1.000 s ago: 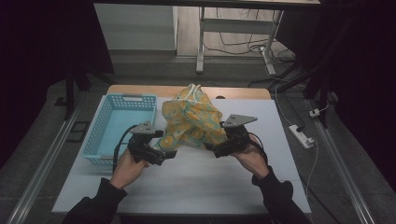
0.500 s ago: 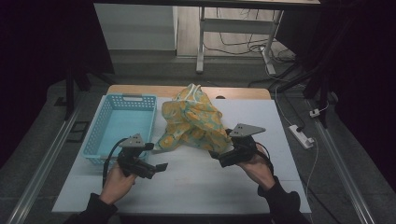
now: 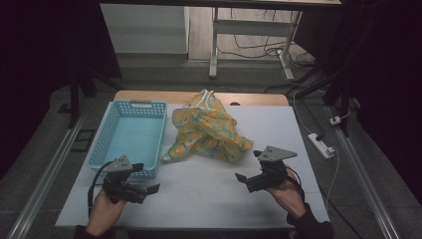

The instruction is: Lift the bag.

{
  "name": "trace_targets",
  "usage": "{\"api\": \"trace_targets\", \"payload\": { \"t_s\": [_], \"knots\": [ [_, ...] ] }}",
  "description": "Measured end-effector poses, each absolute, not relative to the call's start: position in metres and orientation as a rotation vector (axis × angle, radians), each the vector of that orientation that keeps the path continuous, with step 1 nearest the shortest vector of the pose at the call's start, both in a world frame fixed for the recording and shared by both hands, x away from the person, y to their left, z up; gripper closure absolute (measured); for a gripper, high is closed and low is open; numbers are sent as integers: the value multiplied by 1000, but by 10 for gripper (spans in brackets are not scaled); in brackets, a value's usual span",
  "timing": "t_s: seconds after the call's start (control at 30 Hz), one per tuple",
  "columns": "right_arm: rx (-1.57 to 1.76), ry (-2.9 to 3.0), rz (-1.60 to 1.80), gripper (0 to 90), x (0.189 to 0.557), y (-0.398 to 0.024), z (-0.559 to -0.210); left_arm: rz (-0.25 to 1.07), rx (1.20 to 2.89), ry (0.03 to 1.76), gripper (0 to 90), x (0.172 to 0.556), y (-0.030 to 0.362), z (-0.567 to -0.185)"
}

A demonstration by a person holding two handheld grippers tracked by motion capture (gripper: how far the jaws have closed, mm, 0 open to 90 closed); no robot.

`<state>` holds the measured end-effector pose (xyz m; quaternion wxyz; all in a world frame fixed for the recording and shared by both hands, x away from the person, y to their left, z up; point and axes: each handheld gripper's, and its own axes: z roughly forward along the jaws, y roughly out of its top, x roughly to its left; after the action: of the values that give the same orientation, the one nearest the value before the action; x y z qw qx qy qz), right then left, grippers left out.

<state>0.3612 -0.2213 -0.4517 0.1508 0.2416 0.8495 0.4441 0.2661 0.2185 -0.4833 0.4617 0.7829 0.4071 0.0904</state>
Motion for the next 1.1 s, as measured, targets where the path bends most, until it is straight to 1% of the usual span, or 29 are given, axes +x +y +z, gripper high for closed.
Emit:
{"api": "trace_targets", "payload": {
  "t_s": [0.3,0.6,0.87,1.1],
  "knots": [
    [749,2399,1246,0,348,-246,-459,263,1878,1084,0,240,247,-491],
    [863,2334,1208,0,332,-283,-468,304,1854,1182,0,218,272,-503],
    [988,2293,1162,0,320,-317,-483,297,1829,1246,0,210,286,-513],
    [1077,2307,1118,0,313,-334,-496,295,1831,1303,0,205,294,-521]
  ]
}}
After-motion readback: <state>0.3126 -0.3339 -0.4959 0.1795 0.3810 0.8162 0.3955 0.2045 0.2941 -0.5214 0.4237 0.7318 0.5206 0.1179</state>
